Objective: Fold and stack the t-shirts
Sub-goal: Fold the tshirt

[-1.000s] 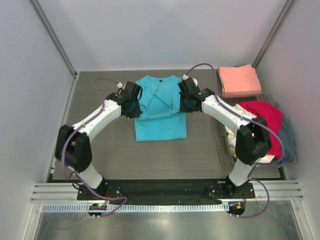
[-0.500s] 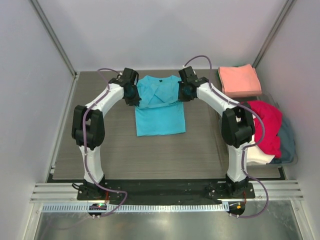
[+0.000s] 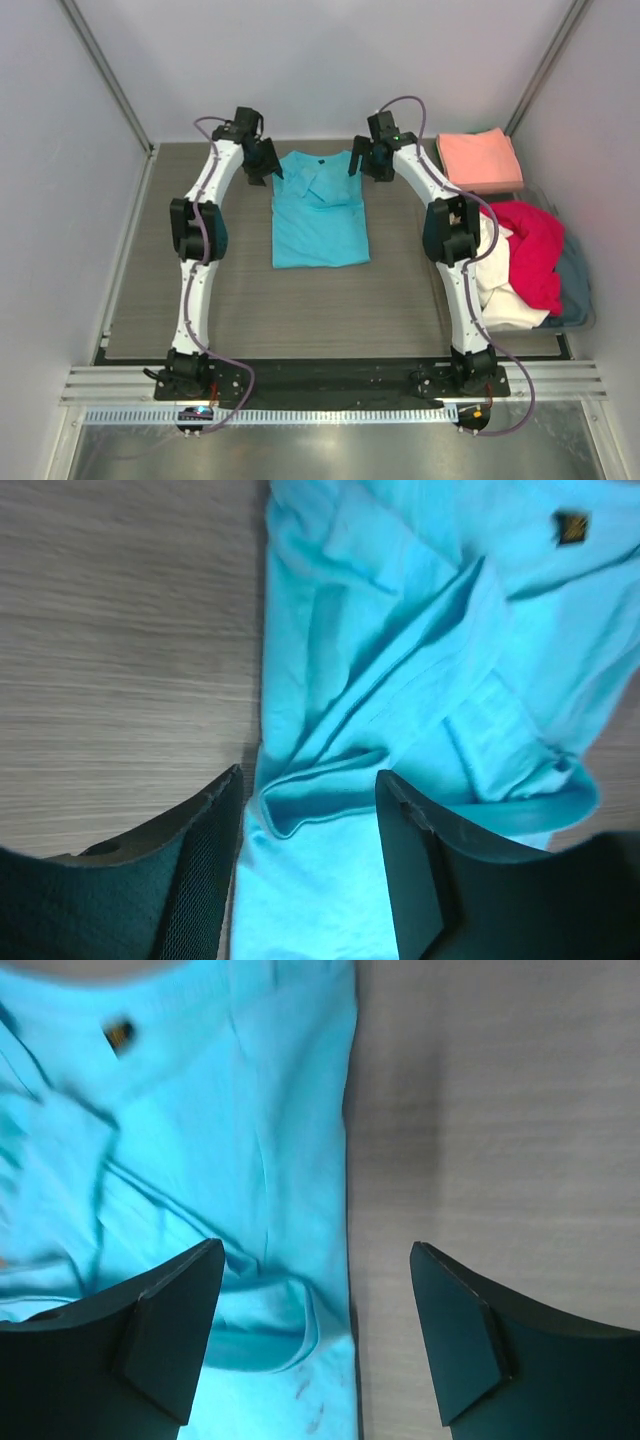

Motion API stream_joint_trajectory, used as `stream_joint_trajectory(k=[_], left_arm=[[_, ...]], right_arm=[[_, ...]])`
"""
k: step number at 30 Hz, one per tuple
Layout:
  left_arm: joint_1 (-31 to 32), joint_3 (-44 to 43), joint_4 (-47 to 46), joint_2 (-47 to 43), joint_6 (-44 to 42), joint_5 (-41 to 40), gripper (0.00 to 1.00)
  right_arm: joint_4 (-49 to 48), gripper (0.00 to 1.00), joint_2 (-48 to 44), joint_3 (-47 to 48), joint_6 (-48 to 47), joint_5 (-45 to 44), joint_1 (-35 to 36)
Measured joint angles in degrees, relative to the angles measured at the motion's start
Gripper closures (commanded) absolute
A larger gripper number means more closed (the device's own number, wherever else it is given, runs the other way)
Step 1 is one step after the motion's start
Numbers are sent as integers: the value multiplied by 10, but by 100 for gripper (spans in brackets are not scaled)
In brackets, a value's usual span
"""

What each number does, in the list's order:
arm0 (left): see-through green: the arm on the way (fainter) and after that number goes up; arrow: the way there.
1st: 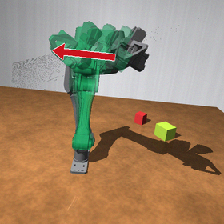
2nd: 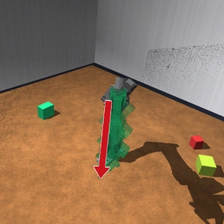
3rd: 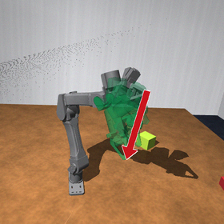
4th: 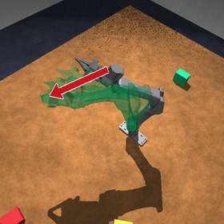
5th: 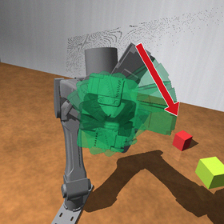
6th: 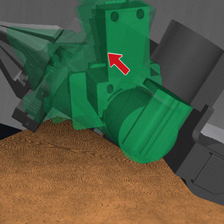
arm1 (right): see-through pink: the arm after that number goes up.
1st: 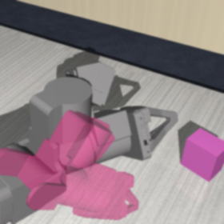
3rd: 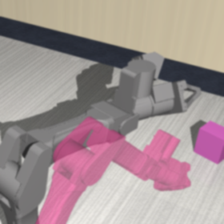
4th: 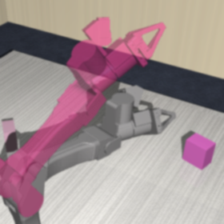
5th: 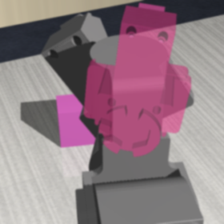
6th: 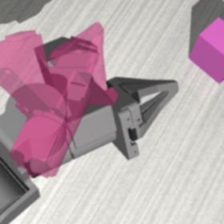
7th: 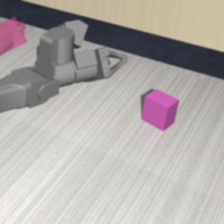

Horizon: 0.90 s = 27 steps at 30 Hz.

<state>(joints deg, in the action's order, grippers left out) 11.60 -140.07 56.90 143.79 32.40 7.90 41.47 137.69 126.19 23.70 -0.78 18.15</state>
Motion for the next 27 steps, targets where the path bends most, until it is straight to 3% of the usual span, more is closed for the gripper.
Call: stream_joint_trajectory(k=[2,5,9,14,17,21,27], left_arm=[[-21,-21,4,2,10,22,40],[-52,28,-8,-46,17,28,40],[-70,196,-35,-172,17,24,43],[-46,466,-110,-369,34,31,44],[-27,600,-161,-447,48,40,44],[2,743,-212,-499,64,38,44],[31,896,-302,-527,96,38,44]], right_arm=[[9,18,27,68,3,12,-18],[7,17,5,69,2,23,-40],[-31,17,-122,-119,2,39,-59],[-90,17,-290,-398,10,99,-39],[-131,19,-343,-527,21,138,-21],[-168,23,-363,-645,35,172,-7],[-227,33,-387,-692,49,196,-6]])
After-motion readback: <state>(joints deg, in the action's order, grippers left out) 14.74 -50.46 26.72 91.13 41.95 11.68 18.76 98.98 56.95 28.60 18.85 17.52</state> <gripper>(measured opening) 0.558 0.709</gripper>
